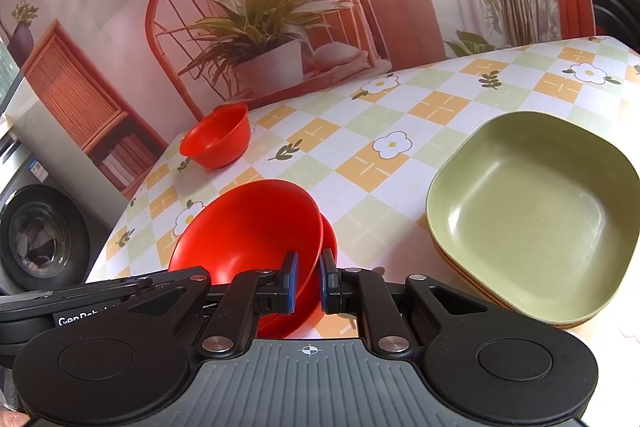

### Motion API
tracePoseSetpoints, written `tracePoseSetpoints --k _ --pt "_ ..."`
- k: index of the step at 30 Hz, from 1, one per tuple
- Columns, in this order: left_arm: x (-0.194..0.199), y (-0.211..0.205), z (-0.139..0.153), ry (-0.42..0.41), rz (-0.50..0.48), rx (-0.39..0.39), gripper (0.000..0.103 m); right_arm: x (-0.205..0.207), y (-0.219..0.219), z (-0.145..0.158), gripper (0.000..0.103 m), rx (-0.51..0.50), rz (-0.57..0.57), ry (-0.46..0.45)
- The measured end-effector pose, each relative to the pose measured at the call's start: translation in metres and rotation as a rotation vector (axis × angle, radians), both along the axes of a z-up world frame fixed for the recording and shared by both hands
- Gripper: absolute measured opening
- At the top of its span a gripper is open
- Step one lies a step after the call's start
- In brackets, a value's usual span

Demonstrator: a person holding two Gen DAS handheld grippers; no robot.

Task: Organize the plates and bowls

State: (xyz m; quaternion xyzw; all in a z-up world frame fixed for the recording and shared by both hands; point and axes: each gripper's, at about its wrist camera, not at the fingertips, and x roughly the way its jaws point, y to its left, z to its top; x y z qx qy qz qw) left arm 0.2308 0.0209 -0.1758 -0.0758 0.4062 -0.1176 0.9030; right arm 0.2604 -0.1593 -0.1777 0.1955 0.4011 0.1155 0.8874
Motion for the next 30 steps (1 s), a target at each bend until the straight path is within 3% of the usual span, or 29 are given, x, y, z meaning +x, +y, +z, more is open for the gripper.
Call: tracePoseSetpoints --k 30 --pt "-0.0008 0.0078 -0.002 -0.001 0.029 0.005 0.018 -0.0021 -0.0035 0.0004 0.014 -0.022 -0.035 -0.01"
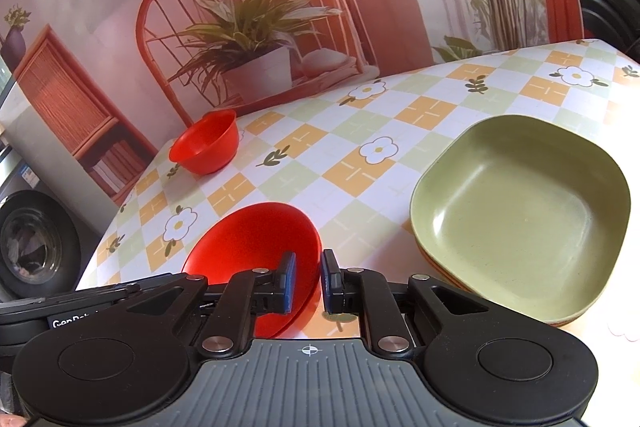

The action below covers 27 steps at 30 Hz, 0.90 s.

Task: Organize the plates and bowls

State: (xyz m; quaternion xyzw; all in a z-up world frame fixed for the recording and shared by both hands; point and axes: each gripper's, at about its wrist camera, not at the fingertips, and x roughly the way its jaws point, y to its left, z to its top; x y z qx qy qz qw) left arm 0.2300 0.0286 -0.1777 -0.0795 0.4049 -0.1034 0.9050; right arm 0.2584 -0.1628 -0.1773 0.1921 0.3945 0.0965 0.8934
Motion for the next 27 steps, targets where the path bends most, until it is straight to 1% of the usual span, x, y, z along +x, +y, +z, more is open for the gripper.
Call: tracePoseSetpoints --k 7,15,20,23,27 --pt "0.002 0.01 0.005 -0.003 0.023 -0.032 0.018 0.0 -0.004 0.006 0.014 0.009 -0.026 -0.019" --pt "0.023 0.044 0.035 -0.059 0.046 -0.055 0.018 0.01 -0.006 0.023 0.014 0.035 -0.046 -0.045" --pt "0.04 0.069 0.053 -0.08 0.063 -0.063 0.018 0.02 0.012 0.034 0.014 0.052 -0.018 -0.042" --pt "0.05 0.081 0.06 -0.083 0.062 -0.037 0.018 0.028 0.03 0.039 0.016 0.066 0.011 -0.023" --pt "0.069 0.095 0.069 -0.09 0.045 0.036 0.018 0.043 0.056 0.042 0.017 0.085 0.018 0.018"
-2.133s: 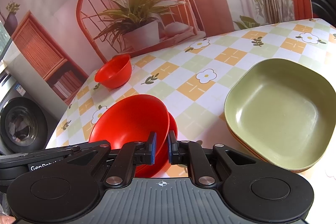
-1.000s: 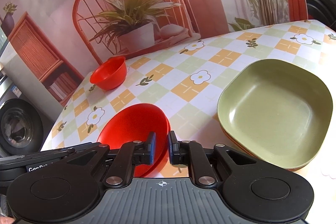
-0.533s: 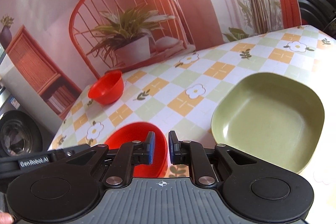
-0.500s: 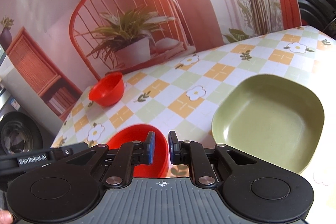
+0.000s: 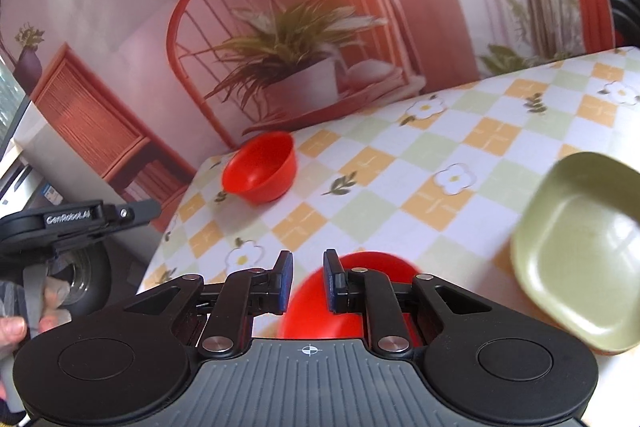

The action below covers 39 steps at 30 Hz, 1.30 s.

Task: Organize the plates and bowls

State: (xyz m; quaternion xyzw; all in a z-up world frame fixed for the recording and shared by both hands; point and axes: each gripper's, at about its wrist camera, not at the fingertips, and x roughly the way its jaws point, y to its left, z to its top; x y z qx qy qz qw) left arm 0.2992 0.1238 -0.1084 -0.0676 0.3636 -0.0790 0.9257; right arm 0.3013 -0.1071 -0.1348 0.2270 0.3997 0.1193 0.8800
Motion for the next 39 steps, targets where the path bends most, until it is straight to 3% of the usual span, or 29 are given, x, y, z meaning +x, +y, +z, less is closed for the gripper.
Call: tracePoseSetpoints --k 8,16,23,29,39 --pt "0.046 0.024 0.01 -0.021 -0.016 0.044 0.018 0.046 0.047 0.007 0.017 0.031 -0.016 0.039" --pt "0.098 0.027 -0.018 0.037 -0.026 0.023 0.018 0.114 0.062 0.008 0.017 0.064 -0.097 0.058" --pt "0.129 0.034 -0.049 0.104 0.032 -0.036 0.018 0.164 0.067 -0.021 0.018 0.145 -0.167 0.172" --pt "0.141 0.032 -0.059 0.123 0.032 -0.035 0.018 0.18 0.068 -0.049 0.018 0.143 -0.231 0.249" --pt "0.151 0.029 -0.07 0.151 0.045 -0.056 0.018 0.196 0.068 -0.071 0.018 0.147 -0.253 0.277"
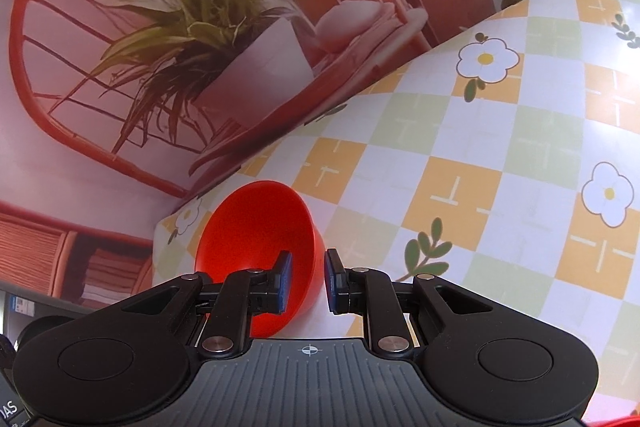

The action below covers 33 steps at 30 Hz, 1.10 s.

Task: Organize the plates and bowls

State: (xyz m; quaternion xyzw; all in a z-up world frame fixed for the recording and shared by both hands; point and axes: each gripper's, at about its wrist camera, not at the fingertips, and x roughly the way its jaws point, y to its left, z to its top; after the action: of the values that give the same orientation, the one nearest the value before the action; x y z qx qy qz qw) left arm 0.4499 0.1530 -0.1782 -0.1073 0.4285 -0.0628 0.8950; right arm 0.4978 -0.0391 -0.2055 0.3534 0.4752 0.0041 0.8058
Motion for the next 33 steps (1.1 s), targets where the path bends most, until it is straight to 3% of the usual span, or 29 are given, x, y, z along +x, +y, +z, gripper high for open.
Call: tracePoseSetpoints --k 7,9,19,33 --pt "0.002 0.001 -0.005 0.011 0.011 -0.029 0.018 0.002 0.0 -0.006 0.017 0.026 0.009 0.0" --pt "-0.001 0.001 -0.005 0.007 0.006 -0.033 0.018 0.001 -0.001 -0.007 0.011 0.041 0.013 -0.002" --pt "-0.02 -0.007 0.011 -0.034 -0.023 0.021 0.017 -0.017 -0.002 -0.001 0.009 0.059 0.016 -0.018" --pt "-0.08 0.003 0.055 -0.083 -0.024 0.057 0.017 -0.068 0.007 0.044 0.009 0.082 0.091 -0.095"
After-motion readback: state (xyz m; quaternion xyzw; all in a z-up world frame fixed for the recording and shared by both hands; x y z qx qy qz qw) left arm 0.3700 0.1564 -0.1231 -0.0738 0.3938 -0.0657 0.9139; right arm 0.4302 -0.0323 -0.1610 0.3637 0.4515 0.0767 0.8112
